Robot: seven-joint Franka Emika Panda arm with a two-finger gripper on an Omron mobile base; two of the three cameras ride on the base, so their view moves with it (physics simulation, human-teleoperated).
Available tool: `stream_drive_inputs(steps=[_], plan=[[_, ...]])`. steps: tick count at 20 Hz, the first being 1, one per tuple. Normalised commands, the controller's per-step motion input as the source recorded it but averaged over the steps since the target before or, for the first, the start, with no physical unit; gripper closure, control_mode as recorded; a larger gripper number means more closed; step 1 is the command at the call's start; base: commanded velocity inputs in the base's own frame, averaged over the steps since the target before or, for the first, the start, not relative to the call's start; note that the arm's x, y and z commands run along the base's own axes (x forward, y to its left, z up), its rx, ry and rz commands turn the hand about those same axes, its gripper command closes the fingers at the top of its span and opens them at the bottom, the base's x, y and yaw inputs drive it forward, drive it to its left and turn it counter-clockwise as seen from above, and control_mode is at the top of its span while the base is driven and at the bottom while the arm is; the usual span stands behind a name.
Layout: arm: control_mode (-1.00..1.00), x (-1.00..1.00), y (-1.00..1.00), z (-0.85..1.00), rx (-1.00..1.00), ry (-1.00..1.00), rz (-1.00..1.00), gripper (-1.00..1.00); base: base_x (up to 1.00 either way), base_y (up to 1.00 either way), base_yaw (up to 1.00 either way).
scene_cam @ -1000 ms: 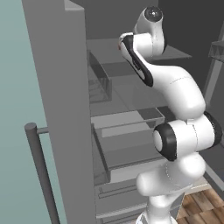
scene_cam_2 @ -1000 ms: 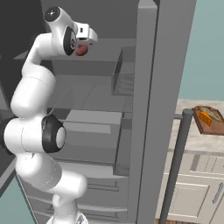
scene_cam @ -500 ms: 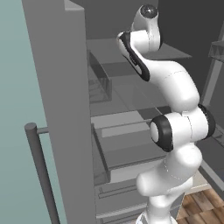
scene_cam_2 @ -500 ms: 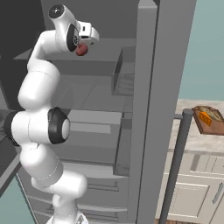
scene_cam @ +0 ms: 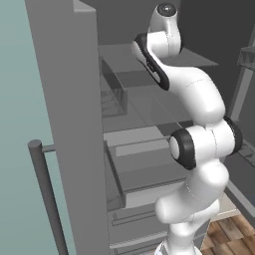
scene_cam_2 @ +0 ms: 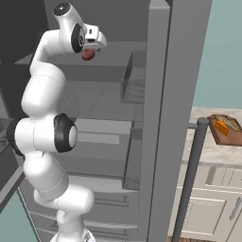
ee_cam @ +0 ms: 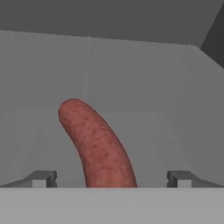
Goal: Retrieve the sausage and cheese from the fridge and place them on the cutting board on the counter.
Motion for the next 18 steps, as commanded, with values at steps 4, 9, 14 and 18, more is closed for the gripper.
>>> stream_drive_inputs(steps=[4,9,14,18], plan=[[-1.0,0.1,0.0,-0.29,0.0,0.07,0.0,-1.0,0.0,0.0,0.0],[-1.0,0.1,0.0,-0.26,0.0,0.06,0.01,-1.0,0.0,0.0,0.0],[-1.0,0.0,0.0,-0.27,0.0,0.05,0.03,-1.0,0.0,0.0,0.0],[-1.0,0.0,0.0,-0.34,0.0,0.05,0.05,1.0,0.0,0.0,0.0]])
